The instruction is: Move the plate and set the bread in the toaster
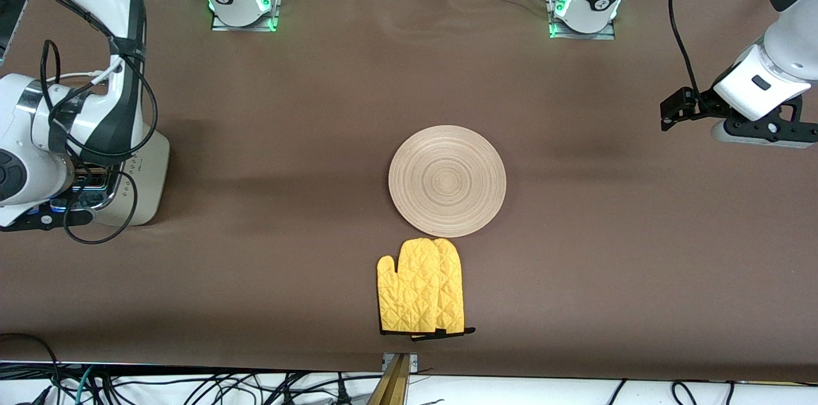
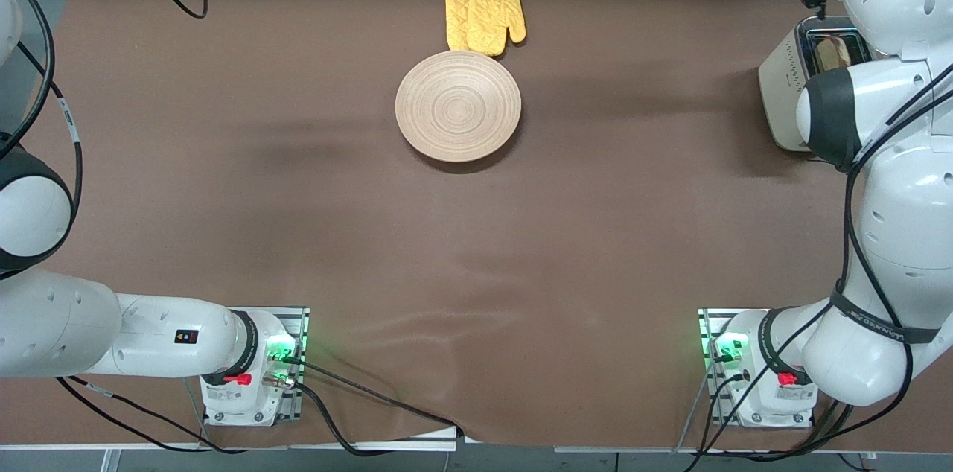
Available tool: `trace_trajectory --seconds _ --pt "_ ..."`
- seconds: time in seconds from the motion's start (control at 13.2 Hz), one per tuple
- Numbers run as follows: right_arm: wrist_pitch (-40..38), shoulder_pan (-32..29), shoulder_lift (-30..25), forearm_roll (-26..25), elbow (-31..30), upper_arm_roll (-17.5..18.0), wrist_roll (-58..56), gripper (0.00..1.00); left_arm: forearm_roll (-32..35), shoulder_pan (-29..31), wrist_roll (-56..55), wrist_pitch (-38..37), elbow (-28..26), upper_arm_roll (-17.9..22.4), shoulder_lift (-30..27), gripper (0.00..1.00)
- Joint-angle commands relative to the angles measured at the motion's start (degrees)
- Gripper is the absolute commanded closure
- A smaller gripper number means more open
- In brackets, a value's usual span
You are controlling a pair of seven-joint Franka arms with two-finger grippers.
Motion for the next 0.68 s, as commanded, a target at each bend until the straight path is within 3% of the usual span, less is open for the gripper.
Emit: trace_trajectory --seconds 0.0,0.3,0.38,0.45,0.61 --pt "-0.6 0.4 -7.1 3.7 0.6 1.3 -0.3 0.00 -0.1 -0.2 -0.6 -1.2 1.0 0.1 0.1 0.00" --pt "-5.3 6.1 -13.1 10.7 1.4 1.3 -0.1 0.00 -0.1 -0.2 -0.6 -1.1 1.0 0.1 0.1 0.00" --pt "-5.8 6.0 -14.8 12.3 1.4 3.0 0.3 0.00 -0.1 -0.2 -0.6 -1.1 1.0 0.1 0.1 0.00" --pt "-6.3 4.1 -17.5 12.5 1.1 6.9 0.4 0.00 -0.1 -0.2 -0.6 -1.2 1.0 0.1 0.1 0.00" --pt "-9.3 -6.3 -21.7 12.4 -0.6 20.0 5.4 0.00 -0.1 -0.2 -0.6 -1.3 1.0 0.1 0.1 0.00"
